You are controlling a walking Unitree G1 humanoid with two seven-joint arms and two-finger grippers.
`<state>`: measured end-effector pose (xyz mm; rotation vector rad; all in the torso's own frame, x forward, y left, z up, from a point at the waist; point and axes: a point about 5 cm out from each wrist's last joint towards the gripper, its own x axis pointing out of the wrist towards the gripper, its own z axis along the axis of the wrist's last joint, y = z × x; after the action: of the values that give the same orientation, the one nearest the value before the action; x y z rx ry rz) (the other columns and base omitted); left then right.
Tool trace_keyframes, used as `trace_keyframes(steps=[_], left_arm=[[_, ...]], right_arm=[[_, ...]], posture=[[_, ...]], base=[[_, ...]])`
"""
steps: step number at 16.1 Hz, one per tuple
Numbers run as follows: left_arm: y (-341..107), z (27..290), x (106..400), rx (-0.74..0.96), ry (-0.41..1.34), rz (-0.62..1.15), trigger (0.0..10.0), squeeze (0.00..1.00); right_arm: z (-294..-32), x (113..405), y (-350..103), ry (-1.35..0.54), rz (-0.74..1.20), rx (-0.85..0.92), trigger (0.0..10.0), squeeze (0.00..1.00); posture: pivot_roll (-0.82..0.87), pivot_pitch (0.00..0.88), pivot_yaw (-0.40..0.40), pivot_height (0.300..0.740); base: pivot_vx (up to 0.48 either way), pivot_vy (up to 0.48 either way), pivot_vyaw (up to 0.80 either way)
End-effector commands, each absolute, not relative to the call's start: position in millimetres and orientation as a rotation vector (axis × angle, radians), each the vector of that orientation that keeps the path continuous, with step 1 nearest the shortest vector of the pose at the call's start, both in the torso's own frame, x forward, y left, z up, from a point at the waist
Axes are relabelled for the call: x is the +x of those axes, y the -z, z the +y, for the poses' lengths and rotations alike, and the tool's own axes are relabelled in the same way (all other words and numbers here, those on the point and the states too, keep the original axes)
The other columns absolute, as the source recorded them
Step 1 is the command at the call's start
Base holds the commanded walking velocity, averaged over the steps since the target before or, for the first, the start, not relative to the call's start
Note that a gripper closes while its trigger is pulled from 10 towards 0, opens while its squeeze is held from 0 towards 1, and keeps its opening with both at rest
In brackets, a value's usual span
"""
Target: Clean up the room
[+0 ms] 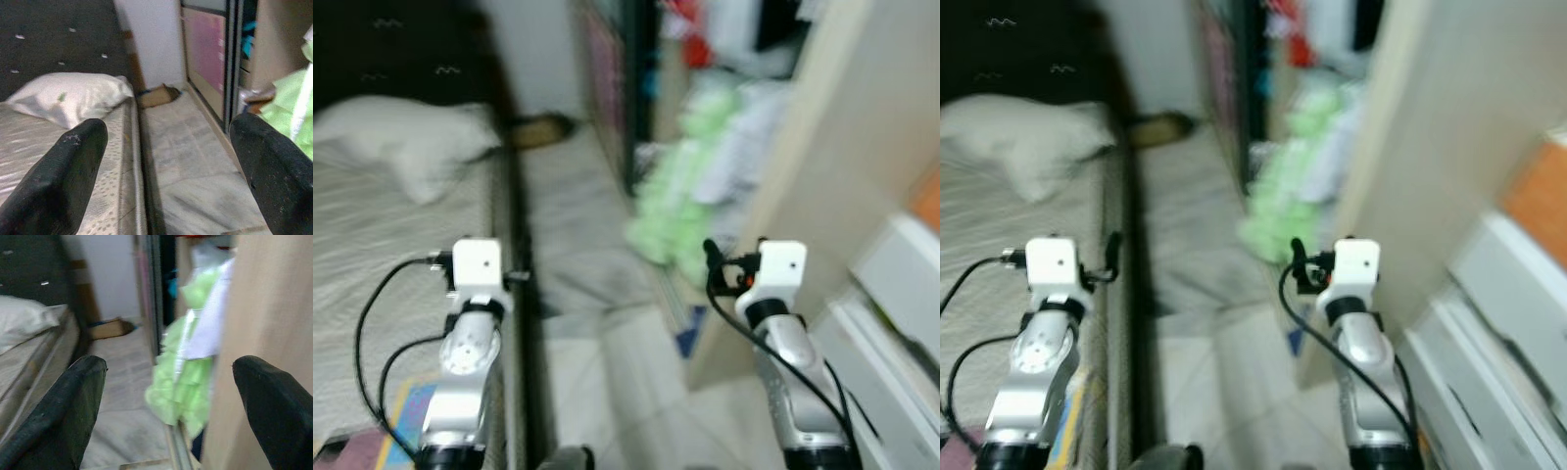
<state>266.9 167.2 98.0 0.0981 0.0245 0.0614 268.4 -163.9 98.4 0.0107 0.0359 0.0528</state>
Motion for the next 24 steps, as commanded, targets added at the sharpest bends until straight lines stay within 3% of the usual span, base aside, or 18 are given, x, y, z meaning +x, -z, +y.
trace_keyframes(steps=[1,24], left_arm=[[-98.5,162.5,266.2,0.099,-0.029,0.026,10.0,0.00],[-100.5,158.1,269.1,0.149,-0.044,0.006,10.0,0.00]], right_arm=[[-164.9,270.1,-100.1,-0.040,0.027,0.023,10.0,0.00],[-153.3,274.0,-105.2,-0.127,-0.016,-0.071,10.0,0.00]], posture=[[-0.06,0.019,0.034,0.740],[-0.07,0.026,0.031,0.740]], base=[[0.000,0.000,0.80],[0.000,0.000,0.80]])
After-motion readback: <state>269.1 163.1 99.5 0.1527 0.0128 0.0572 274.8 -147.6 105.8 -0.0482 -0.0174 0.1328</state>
